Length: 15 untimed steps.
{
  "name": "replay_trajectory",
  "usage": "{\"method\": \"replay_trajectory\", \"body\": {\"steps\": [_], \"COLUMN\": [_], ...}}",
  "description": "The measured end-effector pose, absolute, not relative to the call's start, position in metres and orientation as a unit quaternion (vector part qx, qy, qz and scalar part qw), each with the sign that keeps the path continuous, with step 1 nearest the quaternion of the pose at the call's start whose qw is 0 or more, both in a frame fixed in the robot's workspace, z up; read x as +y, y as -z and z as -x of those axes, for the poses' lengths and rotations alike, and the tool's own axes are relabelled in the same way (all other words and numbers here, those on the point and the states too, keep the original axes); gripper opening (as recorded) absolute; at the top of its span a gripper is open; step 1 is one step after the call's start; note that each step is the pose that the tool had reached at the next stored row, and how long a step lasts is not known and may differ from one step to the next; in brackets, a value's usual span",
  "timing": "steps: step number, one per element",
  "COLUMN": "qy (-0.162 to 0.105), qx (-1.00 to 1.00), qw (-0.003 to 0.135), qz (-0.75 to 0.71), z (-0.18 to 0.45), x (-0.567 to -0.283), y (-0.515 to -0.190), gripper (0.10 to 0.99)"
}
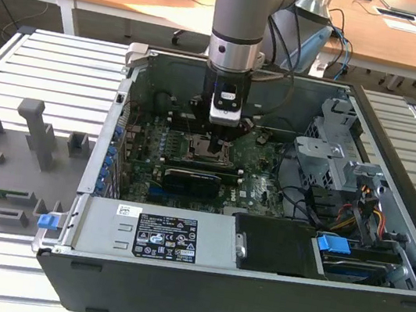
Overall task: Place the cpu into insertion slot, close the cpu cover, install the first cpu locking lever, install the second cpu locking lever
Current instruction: 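Close the cpu cover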
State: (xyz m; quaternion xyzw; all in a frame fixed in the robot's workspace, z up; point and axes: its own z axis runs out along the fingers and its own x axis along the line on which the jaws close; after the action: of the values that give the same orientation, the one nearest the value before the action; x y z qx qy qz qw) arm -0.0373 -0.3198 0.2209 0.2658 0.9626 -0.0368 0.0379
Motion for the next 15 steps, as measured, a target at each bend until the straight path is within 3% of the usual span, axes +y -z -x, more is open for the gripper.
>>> {"method": "replay_trajectory", "body": {"steps": [11, 15], "qy": [0.043, 0.024], "qx": [0.988, 0.993], "qw": [0.045, 0.044], "qz": [-0.139, -0.111], "z": [0.0373, 0.0374], "x": [-0.3198, -0.3198], "y": [-0.2194, -0.2188], "gripper": [0.106, 0.106]}}
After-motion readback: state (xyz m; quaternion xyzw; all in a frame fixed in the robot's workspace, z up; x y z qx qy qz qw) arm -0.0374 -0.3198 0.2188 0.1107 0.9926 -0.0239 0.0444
